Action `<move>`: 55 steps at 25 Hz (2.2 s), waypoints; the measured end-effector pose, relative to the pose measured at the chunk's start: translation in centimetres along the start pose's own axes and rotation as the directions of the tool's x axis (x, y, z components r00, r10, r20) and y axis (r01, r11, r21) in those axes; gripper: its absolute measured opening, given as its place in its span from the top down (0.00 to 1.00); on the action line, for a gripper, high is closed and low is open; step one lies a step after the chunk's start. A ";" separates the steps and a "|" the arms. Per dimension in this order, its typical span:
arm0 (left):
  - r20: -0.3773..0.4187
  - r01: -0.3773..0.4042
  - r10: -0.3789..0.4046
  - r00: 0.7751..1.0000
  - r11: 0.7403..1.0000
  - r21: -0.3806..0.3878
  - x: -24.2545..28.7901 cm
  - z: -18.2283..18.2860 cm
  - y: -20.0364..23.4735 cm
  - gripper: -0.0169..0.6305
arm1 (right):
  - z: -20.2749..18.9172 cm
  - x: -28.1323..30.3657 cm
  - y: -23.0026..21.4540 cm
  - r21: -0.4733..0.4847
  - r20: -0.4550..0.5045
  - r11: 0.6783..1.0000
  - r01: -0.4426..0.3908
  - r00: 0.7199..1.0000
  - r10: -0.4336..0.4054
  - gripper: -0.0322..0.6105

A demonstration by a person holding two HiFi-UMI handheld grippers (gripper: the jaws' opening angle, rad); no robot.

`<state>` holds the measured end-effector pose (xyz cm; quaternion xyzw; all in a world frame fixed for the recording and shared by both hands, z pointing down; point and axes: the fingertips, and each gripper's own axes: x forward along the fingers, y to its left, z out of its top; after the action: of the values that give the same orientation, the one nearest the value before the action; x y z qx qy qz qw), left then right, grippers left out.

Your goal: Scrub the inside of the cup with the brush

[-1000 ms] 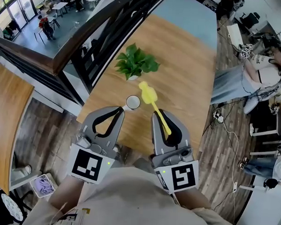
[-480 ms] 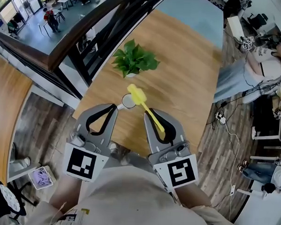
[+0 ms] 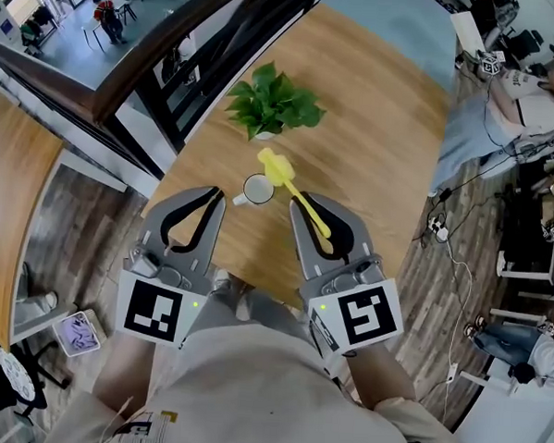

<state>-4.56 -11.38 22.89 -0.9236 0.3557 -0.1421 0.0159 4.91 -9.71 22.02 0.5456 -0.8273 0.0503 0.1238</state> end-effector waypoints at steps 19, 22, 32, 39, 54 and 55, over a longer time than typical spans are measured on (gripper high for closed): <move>-0.156 0.178 -0.161 0.975 0.979 0.101 5.6 -10.5 -0.8 0.80 | -8.3 6.2 0.2 0.040 -0.206 0.997 -0.067 0.976 0.074 0.90; -0.191 0.175 -0.159 0.969 0.982 0.072 6.7 -12.3 -0.5 0.80 | -10.0 7.1 -0.4 0.045 -0.230 0.997 -0.067 0.970 0.075 0.90; -0.272 0.207 -0.198 0.942 0.978 0.005 9.9 -19.0 -0.2 0.80 | -16.0 10.1 -0.9 0.086 -0.326 0.993 -0.084 0.939 0.108 0.90; -0.284 0.288 -0.278 0.917 0.958 -0.008 12.7 -22.3 -1.4 0.80 | -20.1 11.2 -0.8 0.108 -0.406 0.986 -0.128 0.900 0.161 0.90; -0.455 0.428 -0.404 0.793 0.902 -0.055 14.9 -29.6 -4.1 0.77 | -26.2 12.1 -0.8 0.146 -0.519 0.981 -0.124 0.835 0.183 0.90; -0.460 0.432 -0.406 0.790 0.900 -0.052 15.1 -29.8 -4.2 0.77 | -26.4 12.2 -0.8 0.146 -0.523 0.981 -0.126 0.832 0.184 0.90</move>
<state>0.73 -16.11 55.84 -0.9182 0.1314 -0.3662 -0.0747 5.03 -15.13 50.57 0.4469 -0.7978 0.2535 0.3154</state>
